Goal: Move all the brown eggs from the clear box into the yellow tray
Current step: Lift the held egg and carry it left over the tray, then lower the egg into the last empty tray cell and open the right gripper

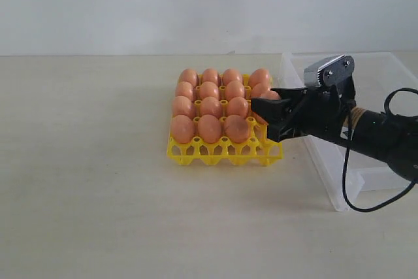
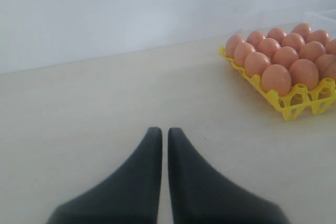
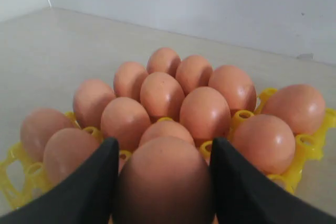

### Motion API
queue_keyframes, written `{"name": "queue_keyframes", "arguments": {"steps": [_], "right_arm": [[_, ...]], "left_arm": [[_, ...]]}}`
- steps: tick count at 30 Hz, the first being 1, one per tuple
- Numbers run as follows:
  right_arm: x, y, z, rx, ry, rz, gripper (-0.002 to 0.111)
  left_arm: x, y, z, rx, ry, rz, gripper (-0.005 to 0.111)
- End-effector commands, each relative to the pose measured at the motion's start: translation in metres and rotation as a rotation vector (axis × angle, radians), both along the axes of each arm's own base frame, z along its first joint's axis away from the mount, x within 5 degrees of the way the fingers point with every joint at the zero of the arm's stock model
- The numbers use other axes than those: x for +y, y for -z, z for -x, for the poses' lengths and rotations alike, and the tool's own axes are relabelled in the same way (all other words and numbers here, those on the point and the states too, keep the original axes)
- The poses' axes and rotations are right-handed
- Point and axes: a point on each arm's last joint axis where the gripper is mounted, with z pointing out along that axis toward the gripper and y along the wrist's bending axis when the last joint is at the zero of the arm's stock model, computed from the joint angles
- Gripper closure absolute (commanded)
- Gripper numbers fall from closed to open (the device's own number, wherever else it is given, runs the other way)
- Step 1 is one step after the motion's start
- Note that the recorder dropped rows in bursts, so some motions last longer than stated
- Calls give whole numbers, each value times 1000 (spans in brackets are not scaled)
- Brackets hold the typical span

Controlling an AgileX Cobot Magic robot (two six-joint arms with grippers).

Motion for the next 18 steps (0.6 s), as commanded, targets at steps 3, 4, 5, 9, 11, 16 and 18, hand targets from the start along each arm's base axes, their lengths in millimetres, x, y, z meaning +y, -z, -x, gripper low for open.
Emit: {"name": "queue_keyframes", "arguments": {"steps": [3,4,5,9,11,16,18], "right_arm": [[3,1,0,-35,-46,-4,109],[4,3,1,-31,-62,4,109],[4,4,2,-28,-73,10,109],[7,13,7,-18,-136,50,109],[7,18,7,-19,-140,74,109],[4,26,6,-5,-126,150,109],[4,27,6,-9,-128,176,109]], "left_arm": [[0,1,0,-7,-2,-6,103],[0,1,0,-7,-2,-6,103],[0,1,0,-7,-2,-6,103],[0,1,0,-7,-2,-6,103],[0,1,0,-7,-2,-6,103],[0,1,0,-7,-2,-6,103],[0,1,0,-7,-2,-6,103]]}}
